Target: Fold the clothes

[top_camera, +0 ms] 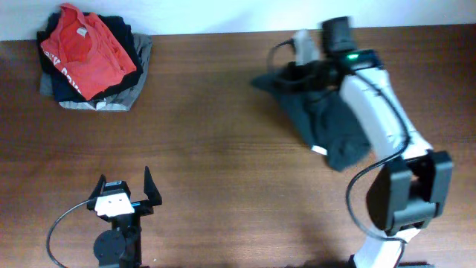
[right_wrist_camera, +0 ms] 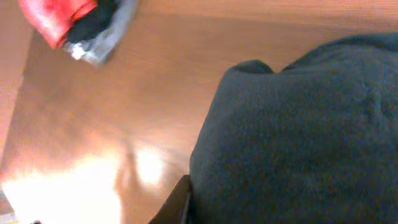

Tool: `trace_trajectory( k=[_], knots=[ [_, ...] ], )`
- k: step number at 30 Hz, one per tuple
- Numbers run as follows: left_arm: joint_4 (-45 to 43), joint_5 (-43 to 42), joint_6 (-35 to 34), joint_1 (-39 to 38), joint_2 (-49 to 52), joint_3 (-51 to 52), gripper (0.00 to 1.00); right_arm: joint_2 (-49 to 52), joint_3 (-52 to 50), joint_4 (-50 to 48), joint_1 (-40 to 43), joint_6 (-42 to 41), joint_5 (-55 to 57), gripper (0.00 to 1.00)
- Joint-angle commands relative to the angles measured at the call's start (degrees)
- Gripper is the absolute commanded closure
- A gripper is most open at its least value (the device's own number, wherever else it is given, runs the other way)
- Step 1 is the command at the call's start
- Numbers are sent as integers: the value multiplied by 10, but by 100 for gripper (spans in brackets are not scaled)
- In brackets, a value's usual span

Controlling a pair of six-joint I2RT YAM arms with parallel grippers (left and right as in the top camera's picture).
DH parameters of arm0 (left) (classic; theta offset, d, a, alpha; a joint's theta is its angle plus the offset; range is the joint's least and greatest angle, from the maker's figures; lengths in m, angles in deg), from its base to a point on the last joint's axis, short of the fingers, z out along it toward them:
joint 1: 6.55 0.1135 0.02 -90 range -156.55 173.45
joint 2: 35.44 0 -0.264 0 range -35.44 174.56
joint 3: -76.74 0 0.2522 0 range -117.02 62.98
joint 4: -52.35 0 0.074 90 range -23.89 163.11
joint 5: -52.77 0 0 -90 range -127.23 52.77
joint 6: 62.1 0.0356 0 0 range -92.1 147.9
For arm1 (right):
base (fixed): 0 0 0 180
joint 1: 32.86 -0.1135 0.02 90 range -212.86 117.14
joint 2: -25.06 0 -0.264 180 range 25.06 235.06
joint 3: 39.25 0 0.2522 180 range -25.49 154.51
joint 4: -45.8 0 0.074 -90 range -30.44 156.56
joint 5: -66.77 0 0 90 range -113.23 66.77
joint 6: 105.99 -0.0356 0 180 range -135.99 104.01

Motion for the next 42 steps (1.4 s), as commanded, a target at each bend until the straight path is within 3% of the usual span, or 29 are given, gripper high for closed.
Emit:
trace_trajectory(
  k=[1, 2, 4, 5, 11, 20, 26, 31, 34, 42],
  knots=[
    [-1, -4, -5, -3, -4, 3, 1, 5, 12, -27, -100, -52, 59, 78],
    [-1, -4, -5, -3, -4, 3, 1, 7, 12, -34, -120, -53, 71, 72],
    [-1, -4, -5, -3, -4, 3, 1, 17, 12, -49, -163, -54, 96, 46],
    [-1, -4, -5, -3, -4, 3, 1, 22, 12, -54, -179, -54, 109, 39],
    [-1, -4, -5, -3, -4, 3, 1, 10, 13, -47, -225, -54, 262, 36],
    [-1, -4, -5, -3, -4, 3, 1, -60, 38, 67, -106, -93, 325, 17],
    [-1, -4, -5, -3, -4, 3, 1, -45, 24, 126, -6, -96, 264, 4],
    [-1, -4, -5, -3, -4, 3, 1, -11, 6, 136, 34, -96, 213, 3],
    [-1, -4, -5, -3, -4, 3, 1, 12, -3, 129, 37, -94, 160, 8],
    [-1, -4, -5, -3, -4, 3, 1, 79, -3, 64, -10, -108, 51, 7]
  ],
)
